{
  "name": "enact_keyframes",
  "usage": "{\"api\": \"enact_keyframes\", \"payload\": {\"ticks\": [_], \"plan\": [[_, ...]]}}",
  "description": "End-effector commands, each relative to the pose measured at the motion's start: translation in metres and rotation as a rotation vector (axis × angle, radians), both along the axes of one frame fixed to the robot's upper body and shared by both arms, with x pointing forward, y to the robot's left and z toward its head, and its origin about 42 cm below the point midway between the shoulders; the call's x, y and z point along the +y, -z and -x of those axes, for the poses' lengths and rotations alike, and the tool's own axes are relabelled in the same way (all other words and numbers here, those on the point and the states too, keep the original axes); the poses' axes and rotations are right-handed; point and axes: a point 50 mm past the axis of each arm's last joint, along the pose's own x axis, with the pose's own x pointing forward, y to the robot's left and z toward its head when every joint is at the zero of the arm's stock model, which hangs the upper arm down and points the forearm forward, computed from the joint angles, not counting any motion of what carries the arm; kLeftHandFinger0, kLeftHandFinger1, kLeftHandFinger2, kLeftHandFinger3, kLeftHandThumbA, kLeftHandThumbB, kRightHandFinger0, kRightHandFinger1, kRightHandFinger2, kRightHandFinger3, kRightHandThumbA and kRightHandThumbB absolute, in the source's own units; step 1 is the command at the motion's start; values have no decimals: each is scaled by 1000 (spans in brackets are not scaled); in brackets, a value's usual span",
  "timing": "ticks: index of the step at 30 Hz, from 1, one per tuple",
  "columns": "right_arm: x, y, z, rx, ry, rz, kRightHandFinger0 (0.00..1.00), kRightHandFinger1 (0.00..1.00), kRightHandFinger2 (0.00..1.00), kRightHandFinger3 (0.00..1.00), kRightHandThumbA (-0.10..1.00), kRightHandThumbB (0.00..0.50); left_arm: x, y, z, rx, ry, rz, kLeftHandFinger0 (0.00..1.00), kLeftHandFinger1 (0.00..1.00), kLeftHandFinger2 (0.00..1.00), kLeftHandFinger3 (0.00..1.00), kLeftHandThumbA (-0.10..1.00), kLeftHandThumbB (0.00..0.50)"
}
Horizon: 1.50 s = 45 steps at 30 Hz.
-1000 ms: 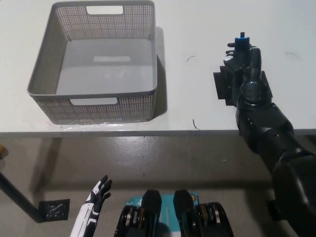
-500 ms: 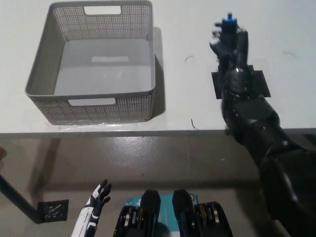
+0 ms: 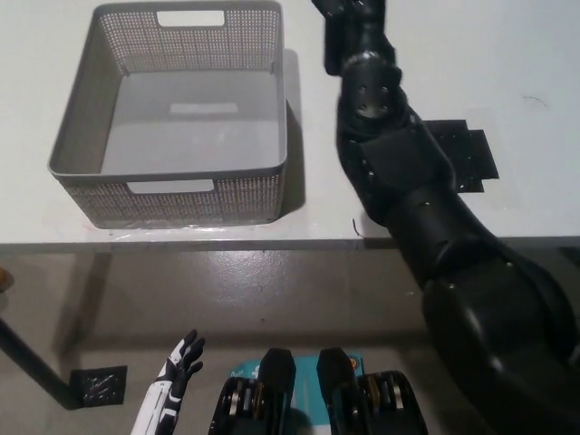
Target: Use the right hand to pick up a electric screw driver and put it into a container on the left side
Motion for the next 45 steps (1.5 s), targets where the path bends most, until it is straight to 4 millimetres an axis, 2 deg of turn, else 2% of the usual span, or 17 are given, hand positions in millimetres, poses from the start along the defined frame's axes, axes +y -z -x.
{"api": "enact_keyframes", "payload": {"ticks": [1,7,8,9,13,20,23,25,32,34,36,38,39,40,41,42,45], "plan": [[48,-89,21,-215,-78,-10,0,34,468,611,-100,116,-1,-6,0,-46,20,12,1000,1000,1000,1000,1000,170],[86,-104,41,-241,-151,-12,0,0,439,557,-100,123,-5,-6,0,-49,20,-6,1000,1000,1000,1000,1000,155],[89,-102,42,-237,-158,-10,0,2,410,511,-100,182,-5,-6,0,-49,21,-10,1000,1000,1000,1000,1000,154],[93,-99,44,-227,-178,-8,0,1,425,535,-100,119,-5,-6,0,-48,24,-4,1000,1000,1000,1000,1000,155],[101,-79,42,-192,-208,11,0,30,478,573,-100,105,-5,-7,-2,-53,34,-2,1000,1000,1000,1000,1000,157],[102,-23,32,-6,-185,88,0,63,520,489,-100,110,-7,-7,0,-45,37,15,1000,1000,1000,1000,1000,193],[95,-1,28,59,-183,130,0,95,573,553,-100,112,-7,-8,-1,-50,37,20,1000,1000,1000,1000,1000,196],[91,10,26,90,-184,143,0,75,548,473,-100,114,-7,-9,-3,-60,36,12,1000,1000,1000,1000,1000,175],[81,41,25,169,-182,162,3,205,716,666,-100,116,-9,-10,-4,-65,48,11,1000,1000,1000,1000,1000,188],[78,43,24,184,-192,153,0,245,699,530,-100,117,-9,-10,-5,-64,51,13,1000,1000,1000,1000,1000,190],[75,46,22,196,-222,148,0,297,734,522,-100,126,-9,-11,-7,-70,56,-2,1000,1000,1000,1000,1000,176],[71,49,21,191,-244,153,77,430,818,639,-21,174,-9,-13,-8,-74,60,-6,1000,1000,1000,1000,1000,176],[70,49,20,189,-244,153,99,437,799,618,43,182,-9,-13,-8,-76,62,-7,1000,1000,1000,1000,1000,176],[69,50,19,193,-260,147,197,451,710,607,218,206,-9,-13,-9,-75,64,0,1000,1000,1000,1000,1000,179],[67,49,18,191,-279,158,370,519,725,690,335,218,-10,-13,-9,-76,67,2,1000,1000,1000,1000,1000,179],[66,48,17,189,-313,166,607,732,910,883,425,259,-10,-13,-10,-76,69,1,1000,1000,1000,1000,1000,184],[63,48,16,197,-359,157,778,851,1000,1000,513,269,-11,-14,-11,-79,72,-9,1000,1000,1000,1000,1000,191]]}}
